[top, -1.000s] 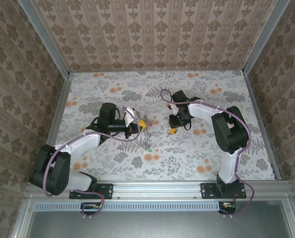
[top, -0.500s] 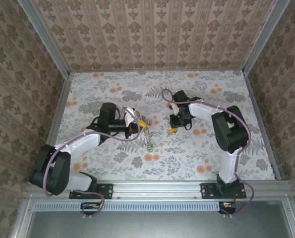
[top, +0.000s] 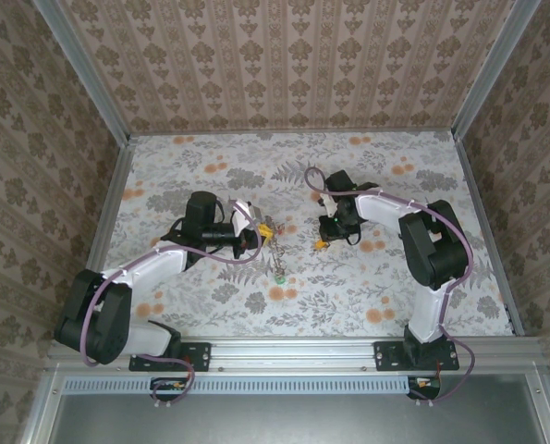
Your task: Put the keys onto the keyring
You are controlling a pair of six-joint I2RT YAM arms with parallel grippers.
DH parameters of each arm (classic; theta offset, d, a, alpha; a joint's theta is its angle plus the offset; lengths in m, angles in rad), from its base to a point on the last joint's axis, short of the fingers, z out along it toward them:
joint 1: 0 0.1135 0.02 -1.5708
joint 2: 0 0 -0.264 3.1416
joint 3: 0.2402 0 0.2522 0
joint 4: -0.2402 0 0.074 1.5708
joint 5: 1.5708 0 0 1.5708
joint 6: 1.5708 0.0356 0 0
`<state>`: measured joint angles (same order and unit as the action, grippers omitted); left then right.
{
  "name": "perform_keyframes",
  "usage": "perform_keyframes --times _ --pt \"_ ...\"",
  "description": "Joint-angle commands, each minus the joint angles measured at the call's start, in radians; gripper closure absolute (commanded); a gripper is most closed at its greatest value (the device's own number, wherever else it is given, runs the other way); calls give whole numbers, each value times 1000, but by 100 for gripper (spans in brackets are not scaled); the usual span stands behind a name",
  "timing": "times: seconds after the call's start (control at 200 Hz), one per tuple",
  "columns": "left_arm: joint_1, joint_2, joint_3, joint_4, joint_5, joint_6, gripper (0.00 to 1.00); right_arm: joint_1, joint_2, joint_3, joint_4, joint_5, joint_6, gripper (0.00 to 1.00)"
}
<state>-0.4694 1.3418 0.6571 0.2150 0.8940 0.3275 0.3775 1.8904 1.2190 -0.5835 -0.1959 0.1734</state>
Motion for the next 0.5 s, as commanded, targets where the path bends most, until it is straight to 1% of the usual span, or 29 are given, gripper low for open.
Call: perform_keyframes --times 0.0,0.11,0.265,0.495 --pt "6 5 39 6 45 -8 100 -5 -20 -6 -20 -19 20 85" --pt "6 3 39 4 45 -8 100 -6 -8 2 -20 -20 23 88" --pt "7 -3 38 0 40 -7 100 -6 -18 -2 -18 -24 20 94" --pt "6 10 47 4 46 -8 100 -9 -61 -29 22 -25 21 97"
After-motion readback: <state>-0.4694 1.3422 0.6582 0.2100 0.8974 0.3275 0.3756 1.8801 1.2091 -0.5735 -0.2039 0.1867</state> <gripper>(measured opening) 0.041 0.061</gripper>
